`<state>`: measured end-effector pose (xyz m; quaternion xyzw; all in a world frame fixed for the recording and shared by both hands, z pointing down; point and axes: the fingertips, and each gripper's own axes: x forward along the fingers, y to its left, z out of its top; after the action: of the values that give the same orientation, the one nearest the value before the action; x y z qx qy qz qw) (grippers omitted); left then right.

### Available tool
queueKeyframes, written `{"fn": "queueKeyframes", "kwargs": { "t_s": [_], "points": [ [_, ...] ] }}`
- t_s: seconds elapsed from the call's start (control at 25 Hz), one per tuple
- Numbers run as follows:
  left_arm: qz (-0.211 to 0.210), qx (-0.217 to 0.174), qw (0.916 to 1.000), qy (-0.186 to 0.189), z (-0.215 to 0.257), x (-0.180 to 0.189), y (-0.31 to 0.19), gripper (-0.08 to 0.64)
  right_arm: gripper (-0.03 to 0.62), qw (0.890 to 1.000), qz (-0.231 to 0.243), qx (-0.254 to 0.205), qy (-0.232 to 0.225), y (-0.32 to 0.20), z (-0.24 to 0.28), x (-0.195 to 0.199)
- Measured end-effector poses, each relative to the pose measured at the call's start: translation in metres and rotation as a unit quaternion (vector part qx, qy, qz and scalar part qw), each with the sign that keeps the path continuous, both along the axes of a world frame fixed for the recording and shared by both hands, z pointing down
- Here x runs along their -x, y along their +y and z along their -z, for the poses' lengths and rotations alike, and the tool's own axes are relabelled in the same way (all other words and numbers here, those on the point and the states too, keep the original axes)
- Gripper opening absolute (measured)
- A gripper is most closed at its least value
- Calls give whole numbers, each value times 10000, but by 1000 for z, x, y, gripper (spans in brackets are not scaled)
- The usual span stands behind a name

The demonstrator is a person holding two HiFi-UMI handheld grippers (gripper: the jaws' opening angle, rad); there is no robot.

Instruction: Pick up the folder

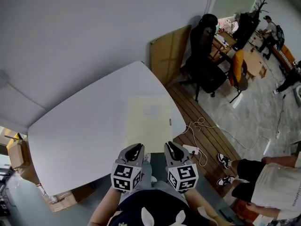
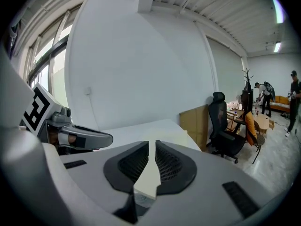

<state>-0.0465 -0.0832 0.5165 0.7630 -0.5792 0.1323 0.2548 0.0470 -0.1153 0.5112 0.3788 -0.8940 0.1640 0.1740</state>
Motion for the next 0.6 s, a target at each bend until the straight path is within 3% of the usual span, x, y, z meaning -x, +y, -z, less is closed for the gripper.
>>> {"fn": "queueKeyframes", "kwargs": {
  "t_s": [0.24,0.36,0.6],
  "points": [
    [29,126,9999,8,-5,9,-10,47,14,9999,-19,118,103,-13,-6,3],
    [35,197,9998,14,-10,13,-16,72,87,9996,19,203,176,-19,-13,5],
    [-47,299,9995,37,-19,18,-25,110,111,9990,-8,396,218,-28,-25,6]
  ]
}}
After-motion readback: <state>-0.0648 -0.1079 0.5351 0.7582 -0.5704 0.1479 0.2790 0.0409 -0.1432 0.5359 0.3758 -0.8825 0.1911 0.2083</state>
